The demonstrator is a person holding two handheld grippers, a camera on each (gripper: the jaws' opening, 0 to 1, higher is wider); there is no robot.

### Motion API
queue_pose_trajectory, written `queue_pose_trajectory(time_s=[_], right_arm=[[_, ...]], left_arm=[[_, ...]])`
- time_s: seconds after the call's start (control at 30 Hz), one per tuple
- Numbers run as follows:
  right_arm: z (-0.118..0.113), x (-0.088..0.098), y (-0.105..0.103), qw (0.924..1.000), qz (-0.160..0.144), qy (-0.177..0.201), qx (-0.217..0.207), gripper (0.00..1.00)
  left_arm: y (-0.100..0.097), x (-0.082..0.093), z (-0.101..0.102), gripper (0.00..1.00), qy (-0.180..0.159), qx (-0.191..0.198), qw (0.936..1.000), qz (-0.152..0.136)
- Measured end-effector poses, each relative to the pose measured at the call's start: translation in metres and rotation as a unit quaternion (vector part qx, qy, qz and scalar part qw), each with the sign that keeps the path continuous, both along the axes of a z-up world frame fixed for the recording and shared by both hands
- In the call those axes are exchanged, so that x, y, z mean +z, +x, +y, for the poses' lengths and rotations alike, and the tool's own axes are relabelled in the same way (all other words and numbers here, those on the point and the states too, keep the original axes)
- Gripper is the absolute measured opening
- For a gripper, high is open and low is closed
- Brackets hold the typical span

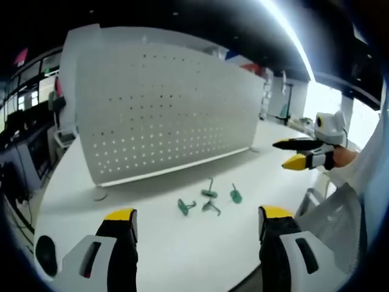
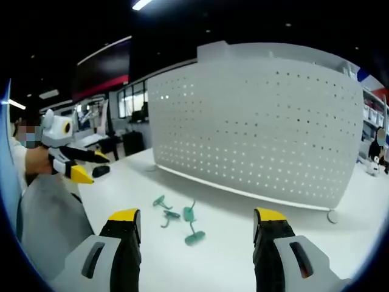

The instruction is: Insert the hook assembly into the mounting plate slot until the hook locks in place.

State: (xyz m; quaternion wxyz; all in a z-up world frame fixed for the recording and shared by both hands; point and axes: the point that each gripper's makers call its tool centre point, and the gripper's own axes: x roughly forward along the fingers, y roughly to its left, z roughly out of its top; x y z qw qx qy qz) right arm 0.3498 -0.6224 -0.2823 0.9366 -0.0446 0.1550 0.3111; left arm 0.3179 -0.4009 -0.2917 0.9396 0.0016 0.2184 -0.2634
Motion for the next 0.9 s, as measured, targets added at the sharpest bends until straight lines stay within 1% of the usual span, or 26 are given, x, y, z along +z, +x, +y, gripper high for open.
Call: queue_pose_trajectory(time_s=[0.2, 0.43, 0.67, 0.9], right_arm=[[0.0014, -0.0014, 0.001, 1.0, 0.001, 0.006, 0.002, 0.76], [0.0054, -0.0031, -0.0011, 0.9999, 0.003, 0.006, 0.015, 0.76], [0.0066, -0.0057, -0.0039, 0.9995, 0.005, 0.006, 0.032, 0.76], [0.0057, -0.0071, -0.0059, 0.9988, -0.001, 0.002, 0.049, 0.76]], left_arm=[[0.0014, 0.001, -0.0017, 0.83, 0.0, 0.007, 1.0, -0.004], [-0.0021, 0.0016, 0.0007, 0.82, 0.006, 0.016, 0.9998, -0.005], [-0.0046, 0.0058, 0.0006, 0.8, 0.009, 0.031, 0.9994, -0.013], [-0.0077, 0.0048, -0.0035, 0.79, 0.01, 0.044, 0.9988, -0.021]])
